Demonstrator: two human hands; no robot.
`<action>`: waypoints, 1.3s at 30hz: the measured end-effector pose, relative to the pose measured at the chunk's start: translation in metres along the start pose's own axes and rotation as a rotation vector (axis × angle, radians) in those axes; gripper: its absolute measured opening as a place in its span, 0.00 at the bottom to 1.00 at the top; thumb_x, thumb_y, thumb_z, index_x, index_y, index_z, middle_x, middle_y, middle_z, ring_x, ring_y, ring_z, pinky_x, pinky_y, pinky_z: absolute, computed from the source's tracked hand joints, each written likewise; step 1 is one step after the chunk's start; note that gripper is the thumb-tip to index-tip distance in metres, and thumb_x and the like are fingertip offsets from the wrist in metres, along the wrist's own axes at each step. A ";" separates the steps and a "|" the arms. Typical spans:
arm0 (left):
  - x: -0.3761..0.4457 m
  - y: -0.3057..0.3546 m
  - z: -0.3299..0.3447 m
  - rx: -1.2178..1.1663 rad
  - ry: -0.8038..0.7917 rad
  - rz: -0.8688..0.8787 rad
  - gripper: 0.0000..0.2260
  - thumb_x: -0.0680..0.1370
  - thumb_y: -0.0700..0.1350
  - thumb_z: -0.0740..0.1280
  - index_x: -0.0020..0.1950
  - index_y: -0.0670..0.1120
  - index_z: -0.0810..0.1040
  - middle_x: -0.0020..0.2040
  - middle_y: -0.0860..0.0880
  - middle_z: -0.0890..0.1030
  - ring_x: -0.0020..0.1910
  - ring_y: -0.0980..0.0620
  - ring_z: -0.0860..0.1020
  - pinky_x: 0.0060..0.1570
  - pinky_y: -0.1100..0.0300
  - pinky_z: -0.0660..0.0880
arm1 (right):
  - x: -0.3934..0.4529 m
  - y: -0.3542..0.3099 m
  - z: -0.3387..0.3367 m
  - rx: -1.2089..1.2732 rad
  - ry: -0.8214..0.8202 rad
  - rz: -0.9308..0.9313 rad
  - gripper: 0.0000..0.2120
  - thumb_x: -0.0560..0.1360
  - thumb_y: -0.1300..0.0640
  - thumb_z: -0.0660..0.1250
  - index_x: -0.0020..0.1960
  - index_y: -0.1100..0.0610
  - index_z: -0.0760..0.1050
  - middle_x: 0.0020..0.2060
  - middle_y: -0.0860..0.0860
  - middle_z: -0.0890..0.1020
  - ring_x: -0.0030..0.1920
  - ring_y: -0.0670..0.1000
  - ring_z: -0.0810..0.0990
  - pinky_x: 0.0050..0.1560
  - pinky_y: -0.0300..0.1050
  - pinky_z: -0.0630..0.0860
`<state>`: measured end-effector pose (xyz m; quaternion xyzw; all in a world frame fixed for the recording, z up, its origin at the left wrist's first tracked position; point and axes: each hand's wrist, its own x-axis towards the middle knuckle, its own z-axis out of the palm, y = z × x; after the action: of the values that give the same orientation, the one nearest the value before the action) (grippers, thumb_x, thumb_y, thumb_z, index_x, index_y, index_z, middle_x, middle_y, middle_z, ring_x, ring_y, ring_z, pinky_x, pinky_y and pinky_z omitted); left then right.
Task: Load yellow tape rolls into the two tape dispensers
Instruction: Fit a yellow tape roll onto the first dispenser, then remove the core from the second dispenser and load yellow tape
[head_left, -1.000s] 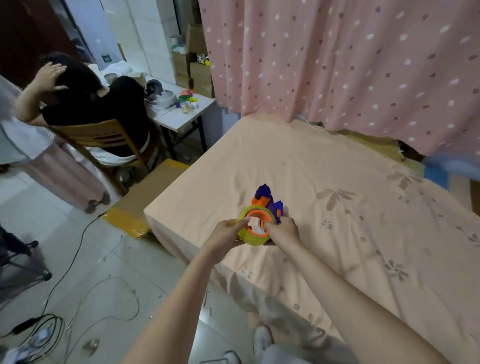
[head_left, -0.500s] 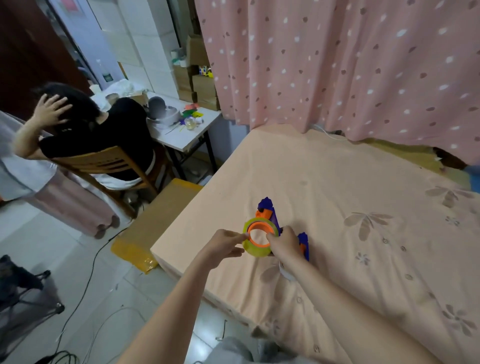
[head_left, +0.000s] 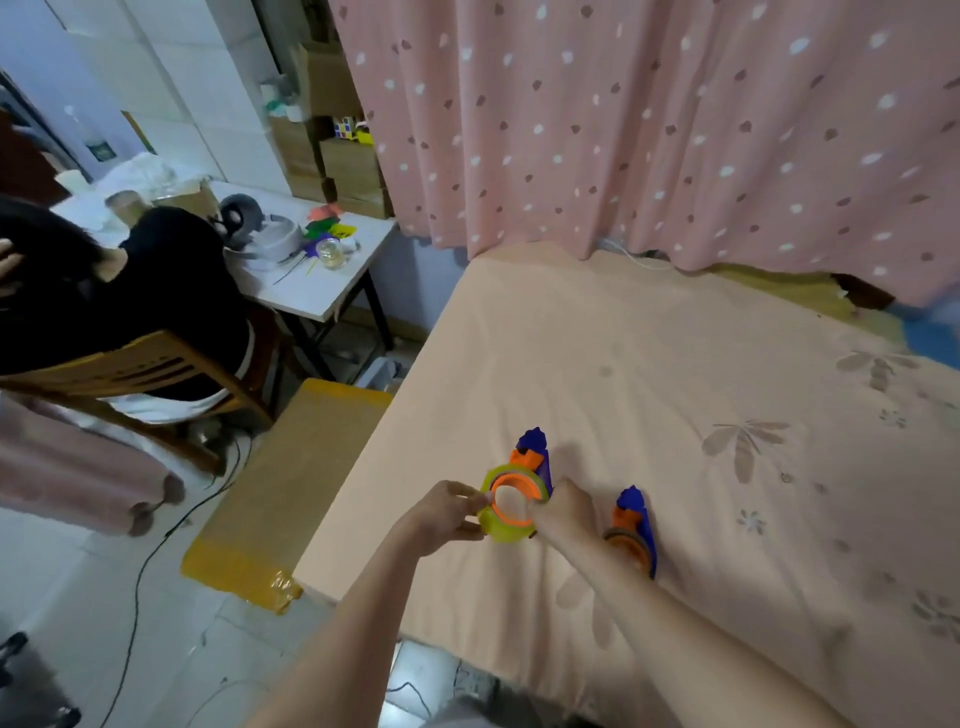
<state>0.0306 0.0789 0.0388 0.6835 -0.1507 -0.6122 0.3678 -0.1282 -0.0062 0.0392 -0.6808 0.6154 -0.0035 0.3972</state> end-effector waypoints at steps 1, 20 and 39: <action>0.007 -0.002 -0.006 0.002 -0.004 -0.024 0.21 0.81 0.44 0.69 0.67 0.29 0.73 0.52 0.38 0.78 0.44 0.41 0.79 0.51 0.51 0.81 | 0.002 -0.002 0.007 -0.003 0.005 0.010 0.11 0.72 0.49 0.68 0.47 0.55 0.70 0.43 0.53 0.81 0.33 0.48 0.75 0.28 0.40 0.66; 0.088 -0.023 -0.052 0.105 -0.074 -0.207 0.06 0.80 0.28 0.62 0.46 0.35 0.76 0.47 0.41 0.72 0.52 0.45 0.73 0.67 0.49 0.75 | 0.060 -0.004 0.094 0.005 -0.076 0.220 0.12 0.77 0.60 0.64 0.58 0.65 0.76 0.51 0.63 0.85 0.52 0.63 0.84 0.54 0.52 0.81; 0.093 0.015 0.068 0.234 0.097 0.032 0.10 0.81 0.41 0.59 0.41 0.43 0.74 0.35 0.46 0.78 0.33 0.47 0.76 0.36 0.59 0.72 | 0.056 0.094 -0.010 -0.093 0.375 0.406 0.20 0.76 0.58 0.66 0.64 0.65 0.68 0.60 0.64 0.75 0.61 0.64 0.75 0.58 0.54 0.73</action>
<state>-0.0111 -0.0137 -0.0171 0.7482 -0.2137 -0.5507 0.3020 -0.1976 -0.0518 -0.0327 -0.5486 0.8014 -0.0214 0.2373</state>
